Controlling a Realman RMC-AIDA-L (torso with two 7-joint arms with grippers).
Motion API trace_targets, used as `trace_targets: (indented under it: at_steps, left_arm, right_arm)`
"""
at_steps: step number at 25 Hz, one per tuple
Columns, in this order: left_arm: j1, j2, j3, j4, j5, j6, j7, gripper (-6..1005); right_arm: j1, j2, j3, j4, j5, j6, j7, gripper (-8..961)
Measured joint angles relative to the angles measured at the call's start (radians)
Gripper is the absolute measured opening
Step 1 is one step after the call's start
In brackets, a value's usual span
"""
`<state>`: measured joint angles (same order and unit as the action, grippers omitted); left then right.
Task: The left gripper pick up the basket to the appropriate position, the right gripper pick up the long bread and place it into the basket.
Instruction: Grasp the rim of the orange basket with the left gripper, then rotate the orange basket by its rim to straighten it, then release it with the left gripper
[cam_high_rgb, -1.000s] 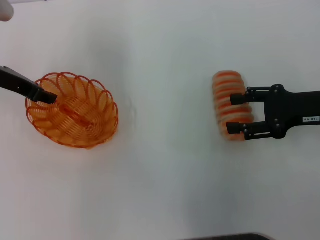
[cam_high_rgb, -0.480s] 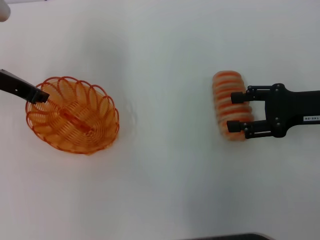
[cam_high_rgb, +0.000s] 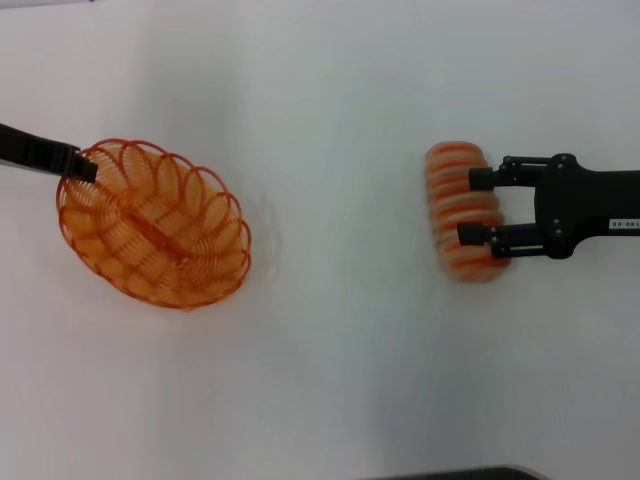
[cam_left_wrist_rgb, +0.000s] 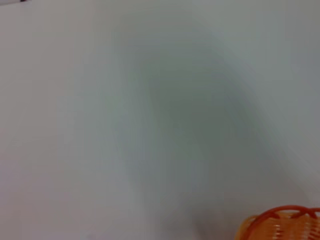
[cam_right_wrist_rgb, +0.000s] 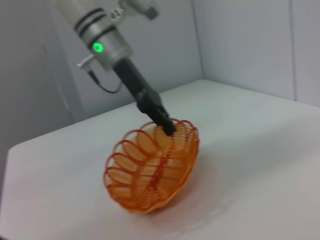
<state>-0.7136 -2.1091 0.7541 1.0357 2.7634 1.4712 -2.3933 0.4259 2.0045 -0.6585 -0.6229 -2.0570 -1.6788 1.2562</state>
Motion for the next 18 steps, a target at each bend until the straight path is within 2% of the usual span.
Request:
trace_targets:
  at_steps: [4, 8, 10, 13, 18]
  left_arm:
    - [0.004, -0.004, -0.010, 0.018, -0.011, 0.021, -0.047, 129]
    - [0.019, -0.020, -0.022, 0.045, -0.062, 0.073, -0.140, 92]
    - [0.036, -0.037, -0.026, 0.067, -0.091, 0.084, -0.175, 81]
    - [0.068, -0.054, -0.029, 0.101, -0.137, 0.081, -0.217, 81]
    - [0.114, -0.063, -0.011, 0.094, -0.215, 0.030, -0.275, 81]
  right_arm:
    - [0.000, 0.004, 0.017, 0.000, 0.001, 0.029, 0.000, 807]
    - [0.002, 0.012, 0.047, 0.000, 0.002, 0.041, 0.000, 807]
    - [0.003, 0.016, 0.068, 0.000, 0.002, 0.045, -0.002, 807]
    - [0.006, 0.023, 0.100, 0.000, 0.002, 0.048, -0.007, 807]
    - [0.007, 0.035, 0.173, 0.000, 0.011, 0.067, -0.011, 807]
